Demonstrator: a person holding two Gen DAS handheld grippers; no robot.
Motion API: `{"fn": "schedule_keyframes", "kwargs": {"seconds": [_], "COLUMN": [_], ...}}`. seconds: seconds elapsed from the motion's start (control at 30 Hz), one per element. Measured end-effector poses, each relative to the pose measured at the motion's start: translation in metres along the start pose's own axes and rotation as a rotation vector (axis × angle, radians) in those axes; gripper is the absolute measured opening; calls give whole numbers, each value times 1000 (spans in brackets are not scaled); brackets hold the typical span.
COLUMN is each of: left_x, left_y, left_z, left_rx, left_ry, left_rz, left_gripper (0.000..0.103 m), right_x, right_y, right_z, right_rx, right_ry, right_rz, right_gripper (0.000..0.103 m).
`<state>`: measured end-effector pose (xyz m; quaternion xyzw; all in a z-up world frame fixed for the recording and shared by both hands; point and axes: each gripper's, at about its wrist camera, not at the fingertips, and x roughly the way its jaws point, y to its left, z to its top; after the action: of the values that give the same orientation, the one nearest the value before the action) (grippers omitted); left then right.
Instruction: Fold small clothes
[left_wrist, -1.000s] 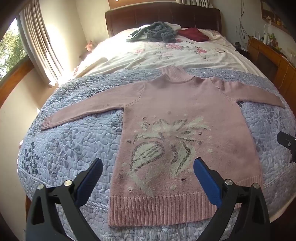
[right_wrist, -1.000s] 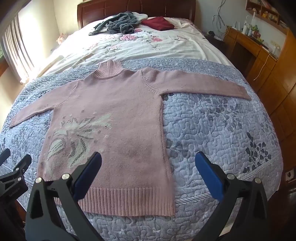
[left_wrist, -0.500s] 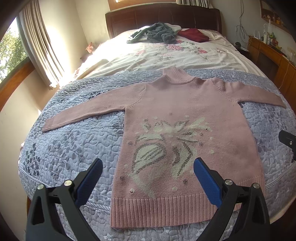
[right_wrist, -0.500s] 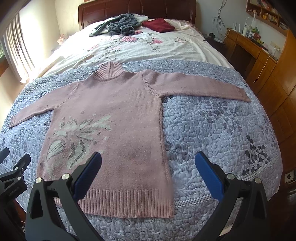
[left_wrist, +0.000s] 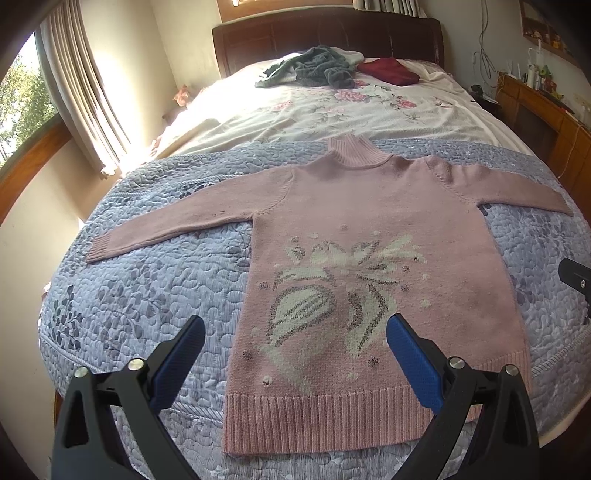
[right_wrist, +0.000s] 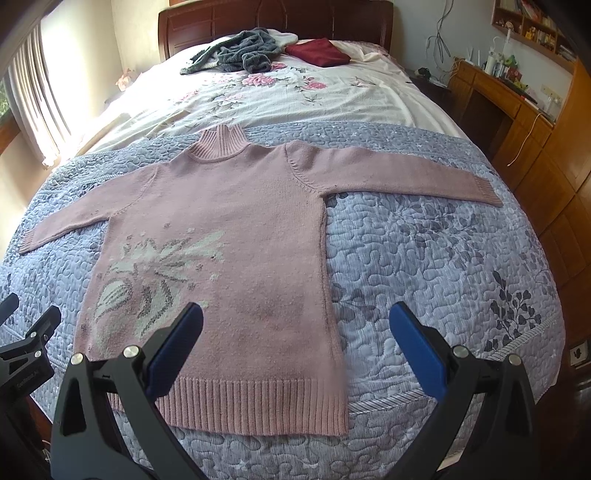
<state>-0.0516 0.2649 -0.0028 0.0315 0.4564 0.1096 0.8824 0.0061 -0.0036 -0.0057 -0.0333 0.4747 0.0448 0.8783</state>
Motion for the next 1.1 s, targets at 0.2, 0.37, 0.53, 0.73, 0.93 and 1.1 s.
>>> {"fn": "schedule_keyframes", "kwargs": {"seconds": [0.2,0.37,0.53,0.73,0.93,1.1], "left_x": [0,1,0,-1,-2,-2], "left_y": [1,4,3,2,2,2], "left_z": [0,0,-1,-1,0,1], "left_rx": [-4,-9,-8,-8,-10,-8], "left_ry": [2,1,-3,-8,-12,-11], "left_rz": [3,10,13,14,17,18], "left_gripper": [99,99,99,99,99,99], "right_x": [-1,-1,-1,-4,-4,-4], "right_y": [1,1,1,1,1,1], "right_z": [0,0,0,2,3,3], "right_rx": [0,1,1,0,0,0], "right_ry": [-3,-4,-3,-11,-12,-12], "right_rz": [1,3,4,8,8,8], "right_gripper": [100,100,100,100,100,100]}}
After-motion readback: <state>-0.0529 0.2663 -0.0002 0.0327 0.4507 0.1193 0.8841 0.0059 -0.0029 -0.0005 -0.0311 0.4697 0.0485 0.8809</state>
